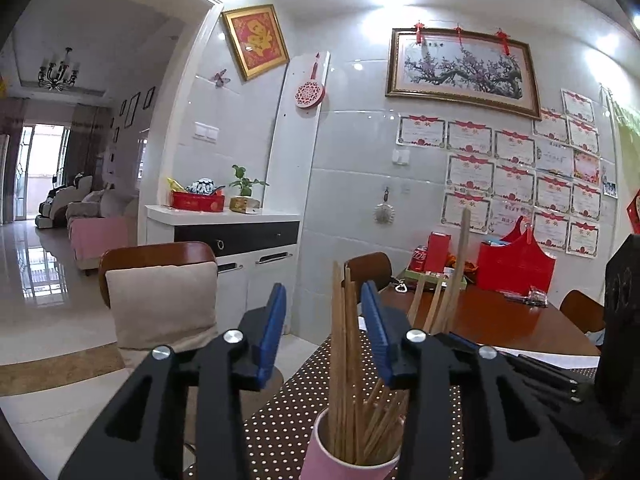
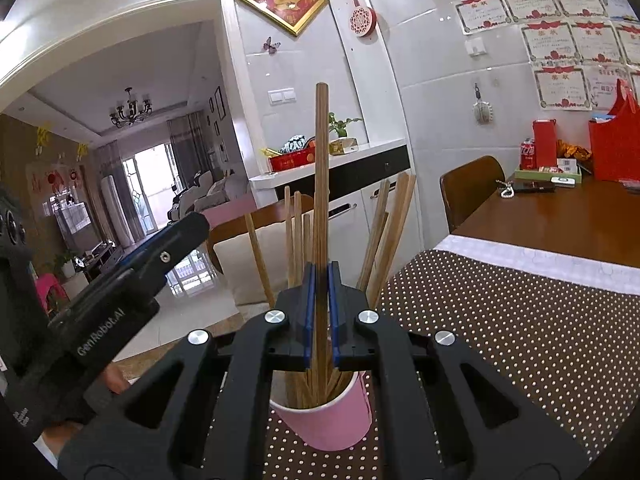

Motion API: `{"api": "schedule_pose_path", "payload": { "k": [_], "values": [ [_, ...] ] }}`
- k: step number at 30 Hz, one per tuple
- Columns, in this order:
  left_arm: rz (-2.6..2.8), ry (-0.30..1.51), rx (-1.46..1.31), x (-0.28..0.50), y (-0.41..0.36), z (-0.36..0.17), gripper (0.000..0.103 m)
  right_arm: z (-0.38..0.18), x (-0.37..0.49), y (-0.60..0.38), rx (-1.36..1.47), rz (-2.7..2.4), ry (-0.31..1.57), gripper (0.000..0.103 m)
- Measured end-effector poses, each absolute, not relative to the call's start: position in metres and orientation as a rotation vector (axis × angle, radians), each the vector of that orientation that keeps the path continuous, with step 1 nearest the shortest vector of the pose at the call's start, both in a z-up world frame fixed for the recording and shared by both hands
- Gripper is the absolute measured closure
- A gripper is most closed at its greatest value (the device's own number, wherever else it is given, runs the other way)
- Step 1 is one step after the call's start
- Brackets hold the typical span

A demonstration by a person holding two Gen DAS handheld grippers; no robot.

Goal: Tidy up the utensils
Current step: 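Lower the chopstick into the pink cup and open the right gripper while the left gripper releases its chopstick, then move both grippers back down over the last loose chopsticks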

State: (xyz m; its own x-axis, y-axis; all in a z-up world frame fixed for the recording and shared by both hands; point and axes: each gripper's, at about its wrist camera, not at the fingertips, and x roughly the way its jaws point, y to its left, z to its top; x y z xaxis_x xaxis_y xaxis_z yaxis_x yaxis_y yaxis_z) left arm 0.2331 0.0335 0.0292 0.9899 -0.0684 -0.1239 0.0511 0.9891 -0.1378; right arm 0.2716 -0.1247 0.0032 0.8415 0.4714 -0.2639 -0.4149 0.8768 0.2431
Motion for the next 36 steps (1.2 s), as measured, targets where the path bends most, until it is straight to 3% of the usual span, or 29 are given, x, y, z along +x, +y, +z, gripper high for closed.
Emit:
{"api": "schedule_pose_path", "payload": {
  "k": [3,6,10,12,14,29,36],
  "values": [
    [-0.045,0.126,-0.119,0.228,0.032,0.029,0.062,0.0,0.269,-0.121,0.168,0.478,0.336,0.096],
    [-0.025,0.118,-0.101,0.222,0.03,0.03,0.052,-0.002,0.267,-0.119,0.165,0.476,0.346,0.096],
    [-0.012,0.12,-0.092,0.215,0.031,0.03,0.051,-0.003,0.264,-0.123,0.181,0.466,0.356,0.091],
    [-0.002,0.125,-0.095,0.211,0.032,0.03,0.05,-0.003,0.261,-0.125,0.189,0.463,0.355,0.069],
    [0.006,0.129,-0.099,0.207,0.033,0.03,0.049,-0.003,0.256,-0.129,0.2,0.46,0.344,0.057],
    [0.007,0.208,-0.076,0.168,0.011,0.014,0.046,-0.003,0.214,-0.195,0.217,0.386,0.351,0.052],
    [-0.069,0.274,-0.041,0.149,-0.021,0.005,0.046,-0.026,0.202,-0.23,0.212,0.323,0.456,0.042]
  ]
}}
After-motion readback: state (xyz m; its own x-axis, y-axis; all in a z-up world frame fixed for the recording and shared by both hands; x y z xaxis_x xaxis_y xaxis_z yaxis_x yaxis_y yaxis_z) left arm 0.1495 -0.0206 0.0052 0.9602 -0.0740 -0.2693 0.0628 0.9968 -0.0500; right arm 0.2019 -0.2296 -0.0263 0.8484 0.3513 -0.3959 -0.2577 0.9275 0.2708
